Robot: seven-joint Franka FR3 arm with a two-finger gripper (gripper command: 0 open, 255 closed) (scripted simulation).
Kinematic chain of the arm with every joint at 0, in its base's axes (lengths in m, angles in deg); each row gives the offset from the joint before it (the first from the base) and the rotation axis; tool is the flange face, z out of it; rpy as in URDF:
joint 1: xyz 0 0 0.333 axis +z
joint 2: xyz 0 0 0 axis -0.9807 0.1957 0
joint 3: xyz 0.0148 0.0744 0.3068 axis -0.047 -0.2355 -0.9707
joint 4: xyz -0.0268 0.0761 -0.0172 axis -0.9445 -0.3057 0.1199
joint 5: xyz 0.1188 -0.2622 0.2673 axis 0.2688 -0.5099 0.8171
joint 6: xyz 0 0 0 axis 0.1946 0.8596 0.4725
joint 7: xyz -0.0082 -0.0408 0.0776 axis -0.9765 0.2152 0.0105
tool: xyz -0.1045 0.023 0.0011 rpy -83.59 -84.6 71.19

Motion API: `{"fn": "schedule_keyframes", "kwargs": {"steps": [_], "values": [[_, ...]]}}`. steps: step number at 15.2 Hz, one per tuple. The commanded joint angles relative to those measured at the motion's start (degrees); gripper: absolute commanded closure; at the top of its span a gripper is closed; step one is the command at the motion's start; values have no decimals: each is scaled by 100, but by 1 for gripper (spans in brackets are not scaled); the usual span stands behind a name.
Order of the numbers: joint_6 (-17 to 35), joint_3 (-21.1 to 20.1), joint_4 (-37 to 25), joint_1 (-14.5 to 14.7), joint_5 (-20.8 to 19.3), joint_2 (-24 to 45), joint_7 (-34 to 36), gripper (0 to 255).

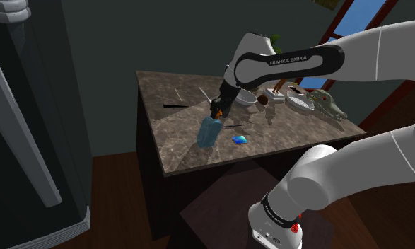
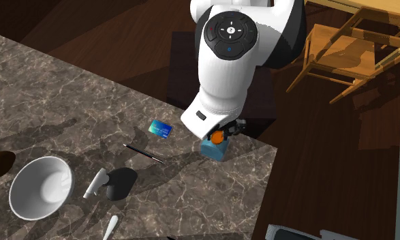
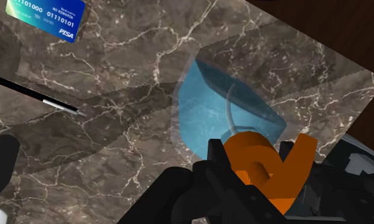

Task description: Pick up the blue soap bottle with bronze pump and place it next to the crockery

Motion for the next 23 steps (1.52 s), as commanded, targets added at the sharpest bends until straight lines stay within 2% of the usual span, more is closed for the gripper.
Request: {"fn": "schedule_keyframes", "kwargs": {"steps": [1,7,23], "values": [[0,0,1,1,1,0,0,255],[1,0,1,1,1,1,0,255],[-1364,-58,-940,-7,-15,-425,67,255]]}}
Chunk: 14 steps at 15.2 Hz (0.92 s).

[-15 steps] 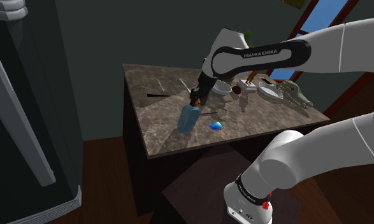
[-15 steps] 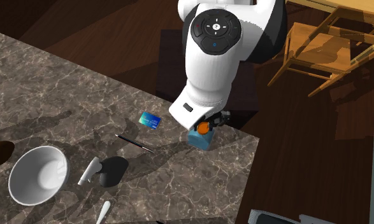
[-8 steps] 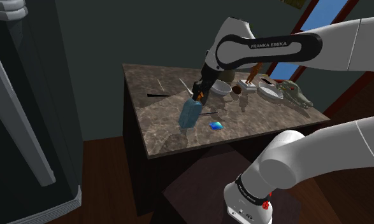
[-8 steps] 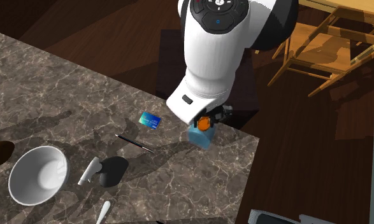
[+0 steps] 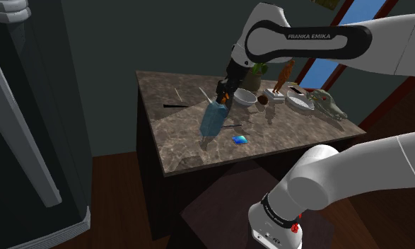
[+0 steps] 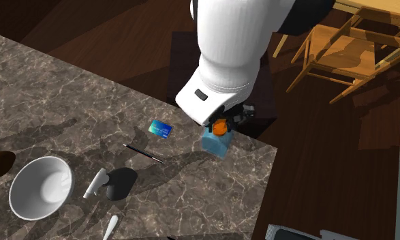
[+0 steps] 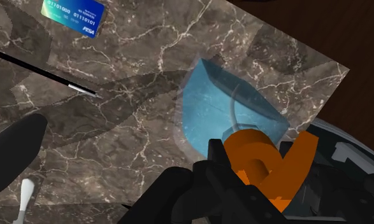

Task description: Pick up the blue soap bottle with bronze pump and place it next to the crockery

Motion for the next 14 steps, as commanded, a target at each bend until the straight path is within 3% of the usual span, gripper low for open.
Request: {"fn": "schedule_keyframes", "kwargs": {"steps": [1,14], "values": [[-159,-11,-124,2,1,-35,13,255],[-1171,-41,-1096,14,12,-76,47,255]]}}
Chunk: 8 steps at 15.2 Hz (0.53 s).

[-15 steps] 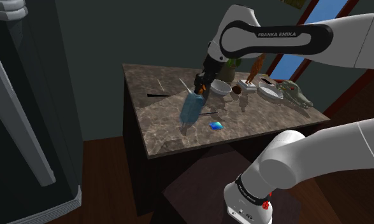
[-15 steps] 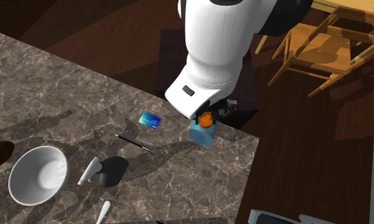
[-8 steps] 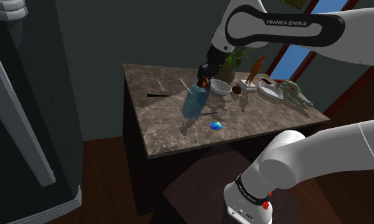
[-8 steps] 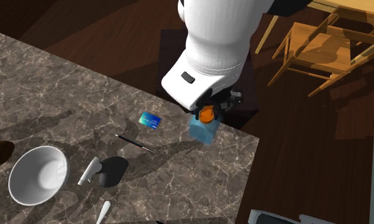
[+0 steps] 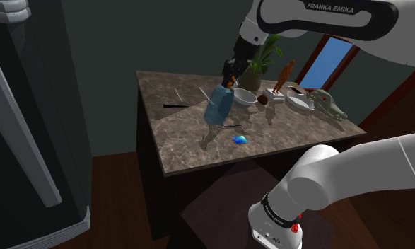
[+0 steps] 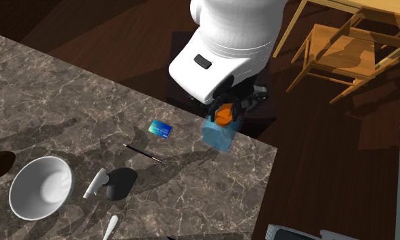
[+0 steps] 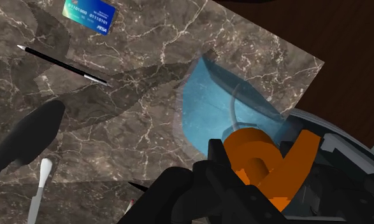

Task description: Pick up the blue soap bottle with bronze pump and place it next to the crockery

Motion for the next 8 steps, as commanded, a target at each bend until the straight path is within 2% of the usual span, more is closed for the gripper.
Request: {"fn": "schedule_keyframes", "kwargs": {"steps": [1,8], "values": [[-147,2,-155,0,0,8,-3,255],[-672,-8,-755,9,9,84,11,255]]}}
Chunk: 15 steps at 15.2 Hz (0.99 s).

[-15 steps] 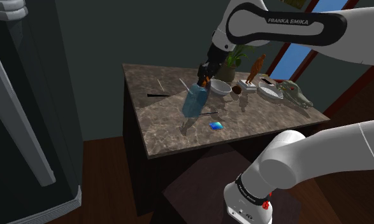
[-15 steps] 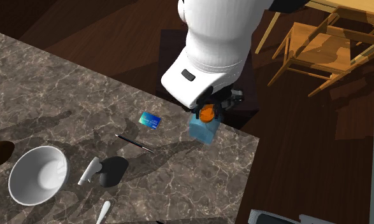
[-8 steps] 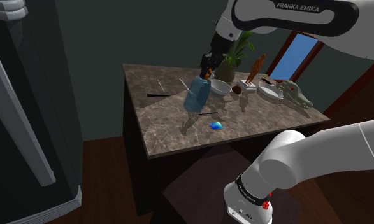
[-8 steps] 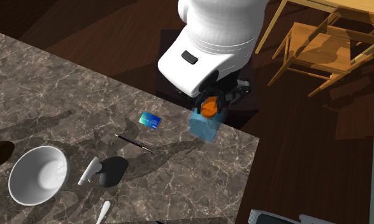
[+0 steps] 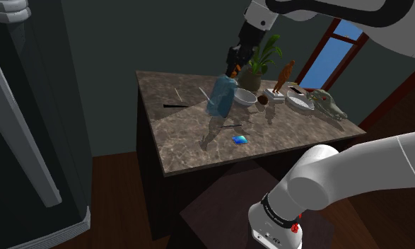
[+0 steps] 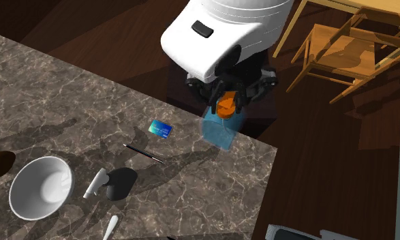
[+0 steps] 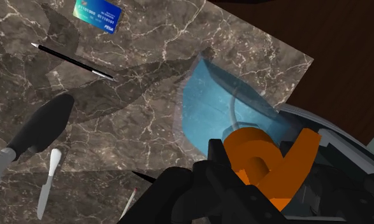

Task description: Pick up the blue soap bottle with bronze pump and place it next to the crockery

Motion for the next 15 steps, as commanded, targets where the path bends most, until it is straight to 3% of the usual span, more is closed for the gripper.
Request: {"fn": "schedule_keyframes", "kwargs": {"steps": [1,15], "values": [[-128,-6,-149,4,4,22,7,255],[-1173,-11,-1537,27,30,364,25,255]]}}
